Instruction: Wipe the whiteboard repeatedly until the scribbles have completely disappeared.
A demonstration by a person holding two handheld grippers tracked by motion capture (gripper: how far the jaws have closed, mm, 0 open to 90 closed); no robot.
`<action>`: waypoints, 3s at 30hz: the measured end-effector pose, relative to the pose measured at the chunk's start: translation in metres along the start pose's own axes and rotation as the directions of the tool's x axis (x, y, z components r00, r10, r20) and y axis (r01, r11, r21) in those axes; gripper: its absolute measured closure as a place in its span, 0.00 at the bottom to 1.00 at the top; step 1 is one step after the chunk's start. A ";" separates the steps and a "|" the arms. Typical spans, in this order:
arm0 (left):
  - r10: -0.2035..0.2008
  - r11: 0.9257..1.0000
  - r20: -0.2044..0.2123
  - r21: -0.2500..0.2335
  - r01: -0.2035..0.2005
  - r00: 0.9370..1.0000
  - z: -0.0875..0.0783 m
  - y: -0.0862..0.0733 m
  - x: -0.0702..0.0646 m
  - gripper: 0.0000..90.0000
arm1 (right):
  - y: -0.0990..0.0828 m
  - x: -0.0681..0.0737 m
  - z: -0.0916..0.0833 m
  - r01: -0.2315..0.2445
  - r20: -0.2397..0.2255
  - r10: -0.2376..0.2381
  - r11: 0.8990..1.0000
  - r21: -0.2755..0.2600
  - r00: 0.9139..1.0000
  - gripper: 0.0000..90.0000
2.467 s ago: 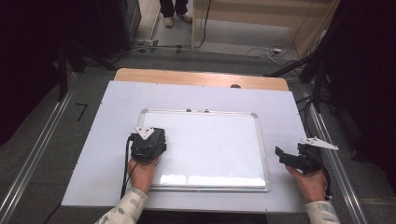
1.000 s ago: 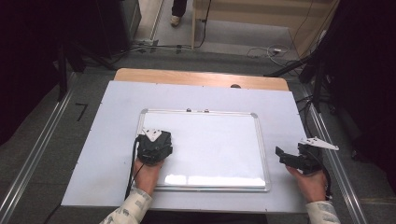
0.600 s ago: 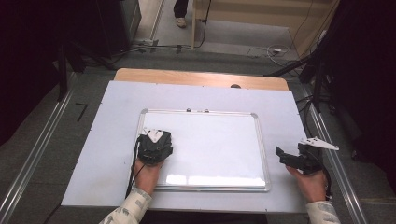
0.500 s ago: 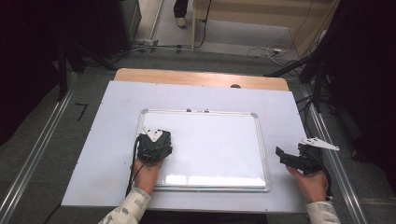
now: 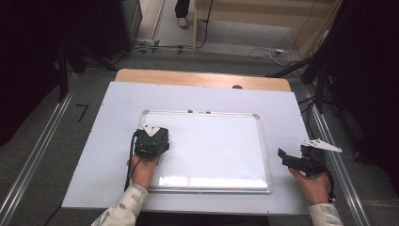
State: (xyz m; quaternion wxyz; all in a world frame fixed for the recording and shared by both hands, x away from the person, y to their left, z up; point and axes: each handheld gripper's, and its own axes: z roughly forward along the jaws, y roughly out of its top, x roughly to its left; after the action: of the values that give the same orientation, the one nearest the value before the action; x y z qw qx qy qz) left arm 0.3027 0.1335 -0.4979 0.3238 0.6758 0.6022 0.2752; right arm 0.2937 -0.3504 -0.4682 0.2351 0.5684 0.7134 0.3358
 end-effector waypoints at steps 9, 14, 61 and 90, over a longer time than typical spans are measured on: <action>-0.002 1.000 -0.002 0.005 0.002 1.000 -0.002 -0.002 -0.001 0.46 | 0.000 0.000 0.001 0.003 0.001 -0.003 1.000 0.000 1.000 0.08; 0.008 1.000 0.005 0.010 -0.008 1.000 -0.008 -0.006 -0.006 0.46 | 0.000 0.000 0.001 0.001 0.002 -0.001 1.000 0.000 1.000 0.08; 0.021 1.000 -0.013 0.017 -0.021 1.000 -0.001 -0.002 0.003 0.46 | -0.001 -0.001 0.000 0.004 0.003 -0.004 1.000 0.001 1.000 0.08; -0.018 1.000 -0.056 0.018 0.019 0.998 0.007 0.005 0.007 0.46 | 0.000 0.000 0.002 0.003 0.005 -0.004 1.000 0.004 1.000 0.08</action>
State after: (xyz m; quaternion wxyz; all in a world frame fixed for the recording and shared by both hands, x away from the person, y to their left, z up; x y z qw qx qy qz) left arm 0.3122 0.1396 -0.4988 0.3030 0.6652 0.6199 0.2852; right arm 0.2952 -0.3497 -0.4692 0.2363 0.5685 0.7145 0.3323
